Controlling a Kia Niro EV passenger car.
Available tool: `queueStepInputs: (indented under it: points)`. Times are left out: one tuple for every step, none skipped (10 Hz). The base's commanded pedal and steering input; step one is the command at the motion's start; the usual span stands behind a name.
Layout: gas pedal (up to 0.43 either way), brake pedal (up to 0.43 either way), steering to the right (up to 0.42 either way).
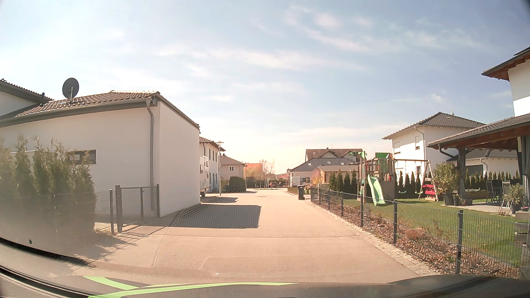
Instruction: Follow the waypoints while adhering to traffic rules and regulations
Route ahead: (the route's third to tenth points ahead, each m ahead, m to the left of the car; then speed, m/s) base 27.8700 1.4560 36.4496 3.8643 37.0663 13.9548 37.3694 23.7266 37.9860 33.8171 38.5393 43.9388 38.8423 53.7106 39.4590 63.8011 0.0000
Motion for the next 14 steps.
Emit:
queueStepInputs:
  points:
    - [0.0,0.354,0.0]
    - [0.0,0.354,0.0]
    - [0.0,0.354,0.0]
    - [0.0,0.354,0.0]
    - [0.0,0.354,0.0]
    - [0.0,0.354,0.0]
    - [0.0,0.354,0.0]
    - [0.0,0.354,0.0]
    - [0.0,0.36,0.0]
    - [0.0,0.354,0.0]
    - [0.0,0.354,0.0]
    - [0.0,0.354,0.0]
    - [0.0,0.354,0.0]
    - [0.0,0.354,0.0]
